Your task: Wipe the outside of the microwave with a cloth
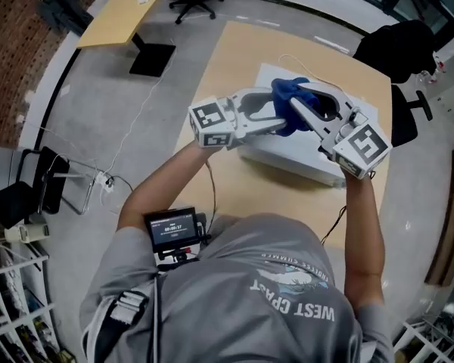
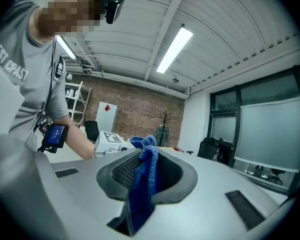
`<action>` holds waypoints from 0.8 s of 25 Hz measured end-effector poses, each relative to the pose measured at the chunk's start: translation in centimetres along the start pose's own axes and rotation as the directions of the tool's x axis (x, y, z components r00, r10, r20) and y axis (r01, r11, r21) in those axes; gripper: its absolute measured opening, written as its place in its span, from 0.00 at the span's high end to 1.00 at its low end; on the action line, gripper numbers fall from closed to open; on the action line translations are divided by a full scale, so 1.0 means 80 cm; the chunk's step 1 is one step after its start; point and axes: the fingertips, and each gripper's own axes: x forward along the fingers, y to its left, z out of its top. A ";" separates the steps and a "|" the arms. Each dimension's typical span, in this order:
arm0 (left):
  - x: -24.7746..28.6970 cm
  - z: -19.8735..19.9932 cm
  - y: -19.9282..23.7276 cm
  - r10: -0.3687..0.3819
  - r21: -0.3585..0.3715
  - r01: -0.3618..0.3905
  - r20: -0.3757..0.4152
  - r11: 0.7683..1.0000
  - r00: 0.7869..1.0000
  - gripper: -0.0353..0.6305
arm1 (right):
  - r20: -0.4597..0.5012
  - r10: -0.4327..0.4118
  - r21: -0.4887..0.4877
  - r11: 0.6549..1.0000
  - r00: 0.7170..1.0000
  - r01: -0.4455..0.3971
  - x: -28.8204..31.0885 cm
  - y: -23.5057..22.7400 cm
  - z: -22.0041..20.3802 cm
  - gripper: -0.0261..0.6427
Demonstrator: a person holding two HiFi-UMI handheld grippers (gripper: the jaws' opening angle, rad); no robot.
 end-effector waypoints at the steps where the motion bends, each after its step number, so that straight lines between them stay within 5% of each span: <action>1: -0.004 0.008 0.000 -0.008 0.000 0.008 0.000 1.000 1.000 0.58 | -0.003 0.019 -0.016 1.000 1.000 -0.019 0.015 0.009 0.004 0.86; 8: -0.005 0.015 0.007 -0.031 0.027 0.031 0.005 0.999 1.000 0.57 | -0.069 0.070 -0.209 0.974 0.995 -0.083 0.055 0.021 -0.010 0.86; 10: -0.035 0.013 0.015 -0.022 0.025 0.022 0.016 0.999 1.000 0.58 | -0.031 0.104 -0.290 0.951 0.994 -0.108 0.089 0.037 -0.013 0.86; 12: -0.073 0.014 0.024 -0.013 0.032 0.012 0.027 0.999 1.000 0.68 | 0.037 0.158 -0.342 0.930 0.987 -0.136 0.131 0.059 -0.011 0.86; 15: -0.094 0.011 0.028 0.005 0.056 -0.007 0.037 0.998 0.999 0.80 | -0.062 0.092 -0.236 0.966 0.994 -0.104 0.152 0.067 -0.021 0.85; 20: -0.098 0.014 0.028 0.045 0.070 -0.049 0.065 0.996 0.997 0.84 | 0.019 0.017 -0.115 0.993 1.000 -0.014 0.130 0.054 -0.006 0.72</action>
